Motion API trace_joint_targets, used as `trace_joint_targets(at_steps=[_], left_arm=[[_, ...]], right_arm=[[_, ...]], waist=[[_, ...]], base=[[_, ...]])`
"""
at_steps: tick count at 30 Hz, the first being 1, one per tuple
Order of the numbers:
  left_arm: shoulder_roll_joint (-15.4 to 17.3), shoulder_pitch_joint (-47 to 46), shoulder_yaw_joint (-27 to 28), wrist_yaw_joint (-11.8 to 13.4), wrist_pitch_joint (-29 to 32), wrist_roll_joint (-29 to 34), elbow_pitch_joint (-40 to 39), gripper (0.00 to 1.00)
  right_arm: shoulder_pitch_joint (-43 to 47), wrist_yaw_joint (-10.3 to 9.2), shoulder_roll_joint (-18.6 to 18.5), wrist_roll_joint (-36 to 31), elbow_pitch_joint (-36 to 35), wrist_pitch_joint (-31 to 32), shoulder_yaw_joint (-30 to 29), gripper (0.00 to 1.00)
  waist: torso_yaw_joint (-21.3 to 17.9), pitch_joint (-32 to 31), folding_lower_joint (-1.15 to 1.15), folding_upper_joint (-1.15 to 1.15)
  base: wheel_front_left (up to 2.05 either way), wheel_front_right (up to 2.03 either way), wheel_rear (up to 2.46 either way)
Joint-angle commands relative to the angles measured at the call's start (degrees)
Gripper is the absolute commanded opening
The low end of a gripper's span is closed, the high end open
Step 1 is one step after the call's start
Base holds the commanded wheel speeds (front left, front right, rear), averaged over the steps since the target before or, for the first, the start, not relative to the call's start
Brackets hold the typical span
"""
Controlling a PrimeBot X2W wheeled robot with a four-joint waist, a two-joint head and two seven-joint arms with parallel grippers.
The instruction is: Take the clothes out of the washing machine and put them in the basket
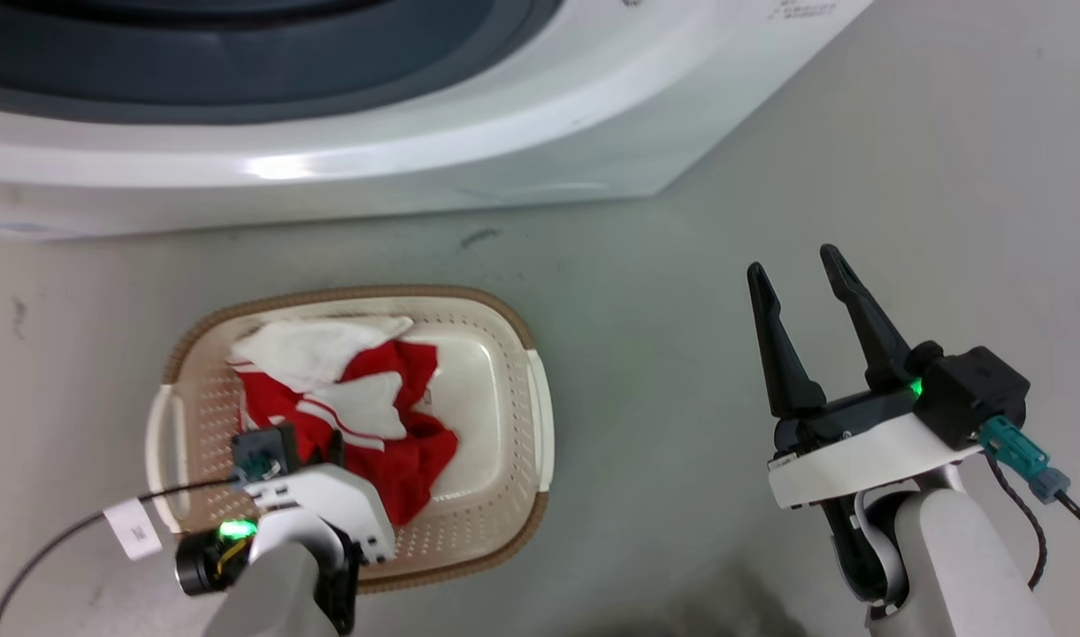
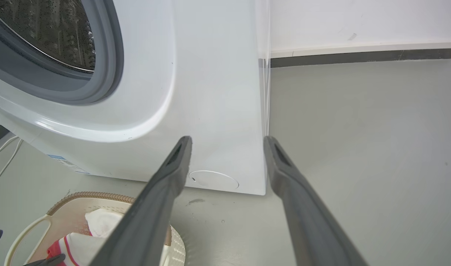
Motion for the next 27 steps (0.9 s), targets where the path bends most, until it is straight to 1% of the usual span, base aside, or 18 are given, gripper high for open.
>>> trace_joint_targets(at_steps=[1,6,8,9,10,11,12,14,17,22,27], left_arm=[[0.8,-2.4,0.8,0.4,-0.4,-0.2,1.0,0.0],[1.9,-6.7,2.7,1.0,-0.3,-1.1,5.0,0.0],[2.4,-7.8,3.2,0.8,-0.3,-1.2,6.4,0.0],[2.6,-8.2,3.6,1.0,-0.3,-1.5,7.0,0.04],[2.8,-8.5,3.4,1.0,-0.3,-1.1,7.7,0.38],[2.8,-8.8,3.4,1.0,-0.3,-1.0,8.1,0.83],[3.0,-9.0,3.5,1.3,-0.3,-0.9,8.4,1.0],[3.1,-8.7,3.5,1.2,-0.3,-0.6,8.3,1.0],[2.6,-6.9,3.9,0.9,-0.3,-0.3,7.3,1.0],[1.1,-2.8,4.2,0.2,-0.3,0.6,4.3,1.0],[0.0,2.0,4.2,-0.6,-0.3,2.5,-0.9,1.0]], right_arm=[[-1.3,-0.04,0.1,0.3,-0.1,-0.6,0.4,1.0],[-3.1,-0.04,0.1,0.5,0.1,-1.3,1.4,1.0],[-3.8,-0.04,0.1,0.6,0.4,-1.5,1.8,1.0],[-4.0,-0.04,0.0,0.7,0.5,-1.6,1.9,1.0],[-4.1,-0.03,0.1,0.8,0.7,-1.7,2.1,1.0],[-4.2,-0.04,0.0,0.9,0.9,-1.7,2.2,1.0],[-4.4,-0.04,0.0,0.9,1.2,-1.8,2.2,1.0],[-4.7,-0.04,0.1,0.9,1.6,-1.9,2.0,1.0],[-4.4,-0.03,0.0,0.6,2.6,-2.0,1.4,1.0],[-2.3,-0.04,0.0,-0.5,3.8,-2.1,-0.2,1.0],[0.6,-0.04,0.0,-1.9,4.2,-2.1,-3.2,1.0]], waist=[[-2.7,5.0,-0.02,0.0],[-3.8,9.0,-0.02,0.0],[-4.2,9.8,-0.02,0.0],[-4.4,10.0,-0.02,0.0],[-4.5,10.1,-0.02,0.0],[-4.6,10.1,-0.02,0.0],[-4.7,9.9,-0.02,0.0],[-4.4,9.2,-0.02,0.0],[-3.6,6.3,-0.02,0.0],[-1.2,-1.4,-0.02,0.0],[1.5,-9.8,-0.02,0.0]], base=[[0.0,0.0,0.0],[0.0,0.0,0.0],[0.0,0.0,0.0],[0.0,0.0,0.0],[0.0,0.0,0.0],[0.0,0.0,0.0],[0.0,0.0,0.0],[0.0,0.0,0.0],[0.0,0.0,0.0],[0.0,0.0,0.0],[0.0,0.0,0.0]])
